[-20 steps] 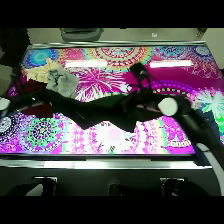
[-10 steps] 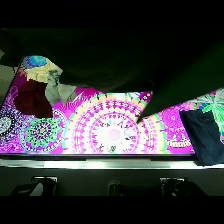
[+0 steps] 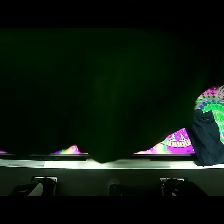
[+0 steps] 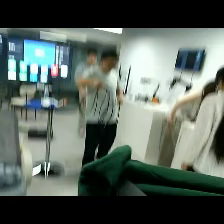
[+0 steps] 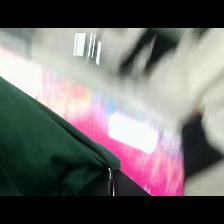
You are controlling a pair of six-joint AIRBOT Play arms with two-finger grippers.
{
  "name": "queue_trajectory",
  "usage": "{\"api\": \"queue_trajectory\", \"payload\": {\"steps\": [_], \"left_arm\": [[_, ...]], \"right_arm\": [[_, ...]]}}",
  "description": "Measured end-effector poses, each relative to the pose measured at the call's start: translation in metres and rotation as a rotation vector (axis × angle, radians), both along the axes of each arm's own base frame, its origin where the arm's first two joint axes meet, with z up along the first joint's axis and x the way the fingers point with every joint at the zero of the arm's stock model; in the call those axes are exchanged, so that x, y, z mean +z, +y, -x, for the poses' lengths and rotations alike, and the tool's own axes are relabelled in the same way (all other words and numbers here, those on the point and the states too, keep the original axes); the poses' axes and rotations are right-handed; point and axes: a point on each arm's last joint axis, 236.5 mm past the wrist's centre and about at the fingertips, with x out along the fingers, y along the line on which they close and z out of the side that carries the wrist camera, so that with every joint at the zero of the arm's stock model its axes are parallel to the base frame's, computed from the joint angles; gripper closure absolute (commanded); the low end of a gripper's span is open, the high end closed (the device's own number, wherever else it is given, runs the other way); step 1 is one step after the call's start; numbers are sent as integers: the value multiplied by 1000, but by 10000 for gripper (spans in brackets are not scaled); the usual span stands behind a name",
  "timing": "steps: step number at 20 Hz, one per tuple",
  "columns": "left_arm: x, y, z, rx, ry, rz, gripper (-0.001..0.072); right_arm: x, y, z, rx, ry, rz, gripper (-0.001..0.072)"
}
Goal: Fold the shirts.
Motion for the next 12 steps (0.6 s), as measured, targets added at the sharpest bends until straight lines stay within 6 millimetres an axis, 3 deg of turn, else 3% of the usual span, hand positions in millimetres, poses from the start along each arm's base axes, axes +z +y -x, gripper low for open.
{"api": "queue_trajectory", "payload": {"steps": [1, 3, 4, 7, 9, 12], "left_arm": [[-30, 3, -25, -3, 93, -15, 674], [-111, 12, -76, -14, 309, -41, 673], [-160, 16, -100, -20, 425, -46, 673], [-300, 31, -155, -17, 711, -12, 673], [-376, 36, -177, -19, 854, 29, 672], [-459, 31, -195, -38, 1008, 119, 672]], "right_arm": [[-34, 4, -16, -15, 100, 44, 676], [-107, 11, -57, -45, 253, 83, 676], [-152, 17, -79, -47, 335, 59, 675], [-262, 28, -132, -49, 474, -126, 674], [-307, 31, -165, -65, 484, -294, 675], [-347, 38, -206, -97, 445, -521, 675]]}}
